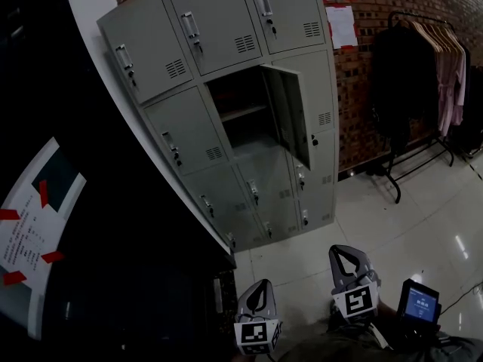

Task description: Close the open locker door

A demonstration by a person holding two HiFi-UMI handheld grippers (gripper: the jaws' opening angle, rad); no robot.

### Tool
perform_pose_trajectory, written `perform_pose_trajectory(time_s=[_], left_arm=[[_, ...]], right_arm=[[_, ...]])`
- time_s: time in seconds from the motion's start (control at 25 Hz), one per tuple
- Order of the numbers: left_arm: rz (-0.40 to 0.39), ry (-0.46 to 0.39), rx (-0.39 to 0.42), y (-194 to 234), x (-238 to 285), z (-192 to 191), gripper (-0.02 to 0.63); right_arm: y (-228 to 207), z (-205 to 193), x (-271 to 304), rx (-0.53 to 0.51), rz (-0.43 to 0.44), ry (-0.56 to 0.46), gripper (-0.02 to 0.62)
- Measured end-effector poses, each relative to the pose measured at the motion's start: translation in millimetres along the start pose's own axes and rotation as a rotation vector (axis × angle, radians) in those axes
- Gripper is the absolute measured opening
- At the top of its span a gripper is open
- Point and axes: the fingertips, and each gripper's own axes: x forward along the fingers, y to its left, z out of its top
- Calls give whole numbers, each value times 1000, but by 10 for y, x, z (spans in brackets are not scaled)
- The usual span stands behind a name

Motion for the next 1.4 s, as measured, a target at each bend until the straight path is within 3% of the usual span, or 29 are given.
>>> perform_pose_trajectory(time_s=[0.4,0.84,1.12,1.4], left_arm=[[35,-46,36,274,964,246,0],[79,-88,34,476,2300,830,0],[110,-95,31,560,2950,943,0],[140,-78,23,613,3329,989,0]], right_arm=[[-581,-79,925,17,-9,-74,6],[-1470,-131,2077,26,8,-110,6],[-1827,-175,2646,43,68,-132,10],[-2019,-172,3034,123,175,-164,94]])
